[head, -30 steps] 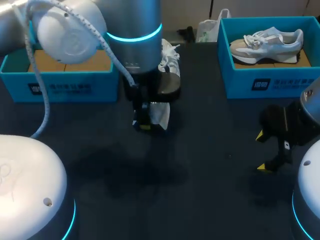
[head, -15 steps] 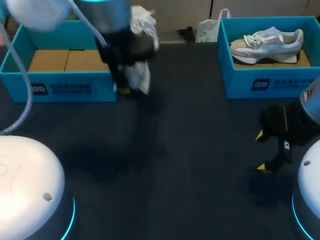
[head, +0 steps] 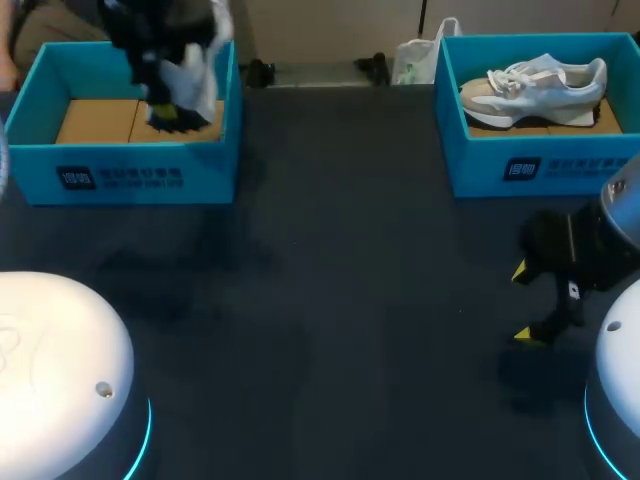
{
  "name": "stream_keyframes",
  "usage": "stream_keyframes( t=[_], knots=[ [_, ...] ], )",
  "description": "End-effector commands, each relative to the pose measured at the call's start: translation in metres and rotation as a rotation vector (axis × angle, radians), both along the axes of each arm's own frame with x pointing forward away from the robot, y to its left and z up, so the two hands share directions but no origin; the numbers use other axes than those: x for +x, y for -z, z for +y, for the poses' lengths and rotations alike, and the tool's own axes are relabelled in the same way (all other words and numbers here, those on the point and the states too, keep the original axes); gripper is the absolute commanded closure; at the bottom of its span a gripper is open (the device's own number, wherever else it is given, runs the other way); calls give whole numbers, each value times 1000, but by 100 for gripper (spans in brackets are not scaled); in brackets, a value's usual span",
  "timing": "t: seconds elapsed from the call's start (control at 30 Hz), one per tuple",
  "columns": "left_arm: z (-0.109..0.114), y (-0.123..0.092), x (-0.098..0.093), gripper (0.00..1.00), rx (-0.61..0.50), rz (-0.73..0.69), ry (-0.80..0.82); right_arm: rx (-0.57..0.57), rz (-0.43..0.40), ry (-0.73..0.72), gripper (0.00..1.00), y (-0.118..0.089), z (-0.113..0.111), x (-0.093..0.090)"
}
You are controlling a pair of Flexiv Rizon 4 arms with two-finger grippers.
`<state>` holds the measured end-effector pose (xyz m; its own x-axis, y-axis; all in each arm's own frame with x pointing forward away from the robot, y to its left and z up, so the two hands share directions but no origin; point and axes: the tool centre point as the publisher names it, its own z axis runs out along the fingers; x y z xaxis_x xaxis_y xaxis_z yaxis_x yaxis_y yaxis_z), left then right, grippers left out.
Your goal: Take the shoe out of the shoebox, open the shoe tongue, remove and reinsert the insole, then place the shoe into the shoebox
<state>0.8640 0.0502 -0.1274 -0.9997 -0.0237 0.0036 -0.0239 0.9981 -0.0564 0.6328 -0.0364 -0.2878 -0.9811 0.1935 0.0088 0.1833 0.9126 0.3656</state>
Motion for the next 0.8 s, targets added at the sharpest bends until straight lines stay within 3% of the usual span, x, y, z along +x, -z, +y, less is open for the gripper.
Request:
stream_keyframes(
  t=[0.03,0.17,0.63,0.7,0.8],
  knots=[
    [43,-11,20,100,5,13,-3,-2,-2,2,0,0,0,-2],
    [82,-19,42,100,33,17,11,-2,-2,2,0,0,0,-2],
    [82,-19,42,100,33,17,11,-2,-2,2,0,0,0,-2],
    [85,-18,54,100,13,38,24,-2,-2,2,0,0,0,-2],
    [106,-14,85,100,31,51,10,-2,-2,2,0,0,0,-2]
  ],
)
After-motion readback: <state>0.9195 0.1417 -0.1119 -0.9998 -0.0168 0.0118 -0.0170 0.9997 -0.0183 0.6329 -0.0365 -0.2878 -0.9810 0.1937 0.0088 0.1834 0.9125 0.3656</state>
